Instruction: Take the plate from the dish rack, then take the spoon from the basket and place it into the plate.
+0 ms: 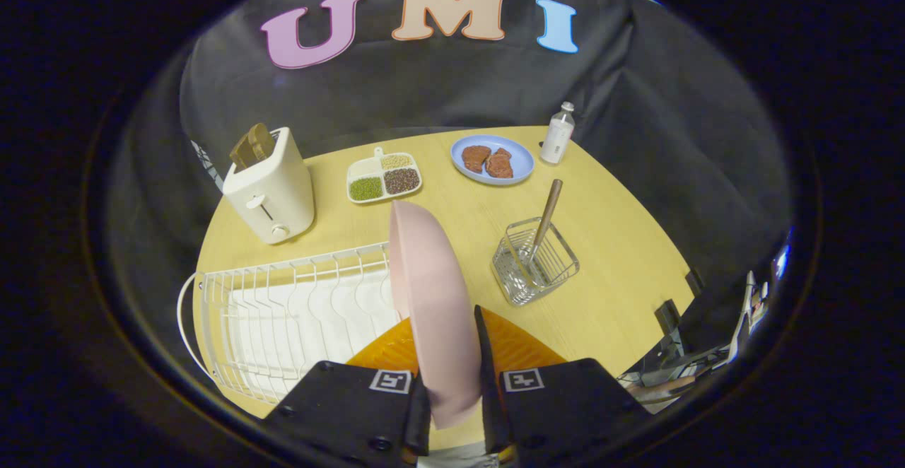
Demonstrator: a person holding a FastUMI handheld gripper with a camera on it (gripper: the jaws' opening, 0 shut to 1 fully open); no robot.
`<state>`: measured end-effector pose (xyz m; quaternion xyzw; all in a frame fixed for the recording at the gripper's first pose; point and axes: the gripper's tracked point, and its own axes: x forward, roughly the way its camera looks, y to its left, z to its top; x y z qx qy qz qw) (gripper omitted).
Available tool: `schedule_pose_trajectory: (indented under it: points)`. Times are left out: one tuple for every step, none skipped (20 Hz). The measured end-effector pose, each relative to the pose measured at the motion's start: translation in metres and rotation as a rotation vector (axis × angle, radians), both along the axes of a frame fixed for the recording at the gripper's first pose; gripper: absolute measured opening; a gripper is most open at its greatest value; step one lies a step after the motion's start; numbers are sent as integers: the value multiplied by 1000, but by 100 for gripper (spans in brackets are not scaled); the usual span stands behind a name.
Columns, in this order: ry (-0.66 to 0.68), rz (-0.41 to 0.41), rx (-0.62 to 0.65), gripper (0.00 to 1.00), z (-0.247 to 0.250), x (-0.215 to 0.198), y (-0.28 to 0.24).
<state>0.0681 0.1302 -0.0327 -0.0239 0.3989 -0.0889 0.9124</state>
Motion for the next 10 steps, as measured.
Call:
schedule_pose_trajectory:
  points:
    - [-4,0,-17,33,2,1,1]
    - [-11,2,-52,33,8,2,0]
    - [-20,-4,-94,33,17,0,-2]
    - [-33,-7,-139,31,27,0,-9]
    - [-61,7,-114,30,35,4,0]
    - [-93,20,-68,29,45,7,12]
    - [-122,25,-33,29,53,6,17]
    - [-137,21,-18,29,60,2,16]
    - [-152,13,-14,29,66,-2,11]
    - [-171,2,-10,29,74,-6,6]
